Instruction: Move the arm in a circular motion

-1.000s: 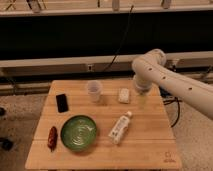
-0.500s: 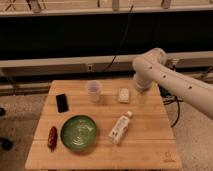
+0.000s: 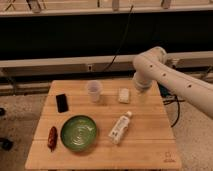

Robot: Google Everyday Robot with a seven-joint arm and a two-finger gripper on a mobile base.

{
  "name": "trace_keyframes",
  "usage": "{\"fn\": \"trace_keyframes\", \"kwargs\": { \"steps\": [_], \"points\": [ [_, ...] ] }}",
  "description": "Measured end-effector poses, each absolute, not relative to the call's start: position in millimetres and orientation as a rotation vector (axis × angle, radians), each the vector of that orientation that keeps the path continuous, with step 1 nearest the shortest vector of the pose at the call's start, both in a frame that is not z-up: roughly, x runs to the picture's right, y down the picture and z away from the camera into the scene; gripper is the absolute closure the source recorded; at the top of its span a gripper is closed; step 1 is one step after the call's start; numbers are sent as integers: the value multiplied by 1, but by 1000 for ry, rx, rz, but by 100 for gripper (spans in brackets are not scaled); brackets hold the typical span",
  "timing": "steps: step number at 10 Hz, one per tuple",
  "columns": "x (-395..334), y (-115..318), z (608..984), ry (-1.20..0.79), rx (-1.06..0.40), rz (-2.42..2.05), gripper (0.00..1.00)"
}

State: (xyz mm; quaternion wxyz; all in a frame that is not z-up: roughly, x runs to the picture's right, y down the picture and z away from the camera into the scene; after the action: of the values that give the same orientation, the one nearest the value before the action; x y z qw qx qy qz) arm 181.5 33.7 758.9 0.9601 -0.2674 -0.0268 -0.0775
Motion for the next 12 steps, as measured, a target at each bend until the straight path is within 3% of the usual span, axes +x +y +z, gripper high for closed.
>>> {"fn": "trace_keyframes", "kwargs": {
  "steps": [12],
  "points": [
    [169,37,750,-84,-551,-178,20]
  ]
}}
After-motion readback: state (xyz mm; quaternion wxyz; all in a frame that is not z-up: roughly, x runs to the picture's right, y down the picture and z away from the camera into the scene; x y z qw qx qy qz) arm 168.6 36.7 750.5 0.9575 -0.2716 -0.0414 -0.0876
